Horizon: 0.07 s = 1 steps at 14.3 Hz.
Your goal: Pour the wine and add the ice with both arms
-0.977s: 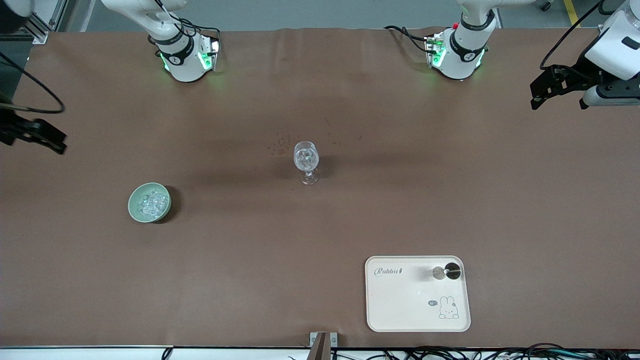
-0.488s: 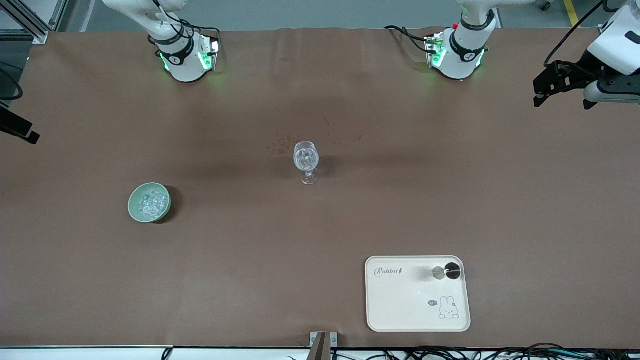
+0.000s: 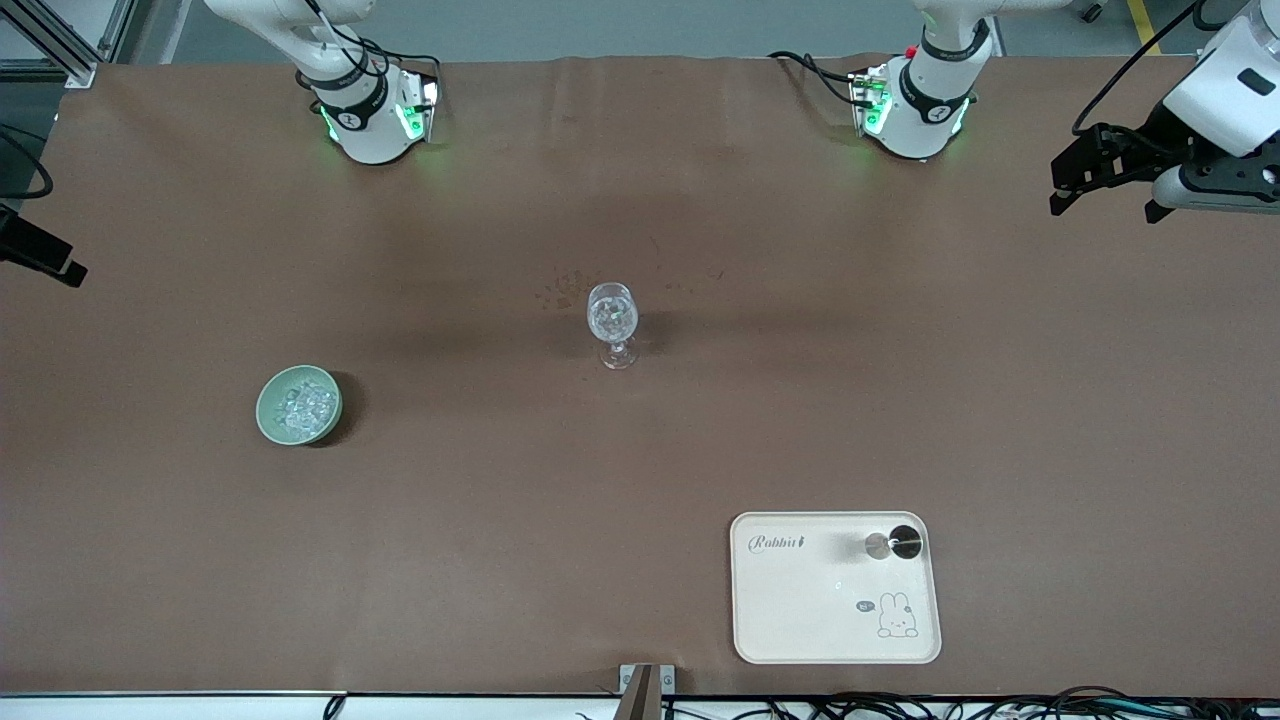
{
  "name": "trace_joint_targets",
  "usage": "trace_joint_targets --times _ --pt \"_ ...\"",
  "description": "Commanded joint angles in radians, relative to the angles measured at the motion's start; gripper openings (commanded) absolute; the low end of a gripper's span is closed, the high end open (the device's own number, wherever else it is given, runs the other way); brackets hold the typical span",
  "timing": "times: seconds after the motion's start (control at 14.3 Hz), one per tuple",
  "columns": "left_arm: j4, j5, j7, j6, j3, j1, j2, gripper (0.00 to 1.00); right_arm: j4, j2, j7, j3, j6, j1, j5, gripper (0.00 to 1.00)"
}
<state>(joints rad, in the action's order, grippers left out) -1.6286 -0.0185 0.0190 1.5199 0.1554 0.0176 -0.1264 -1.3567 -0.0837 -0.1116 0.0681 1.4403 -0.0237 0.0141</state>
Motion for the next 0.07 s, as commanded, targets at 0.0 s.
trace_joint_targets --times 0.0 --pt "0.026 0.026 0.004 -0.003 0.003 -0.004 0.011 1.00 -0.028 0.024 0.006 -0.001 0.002 -0.001 -0.017 1.00"
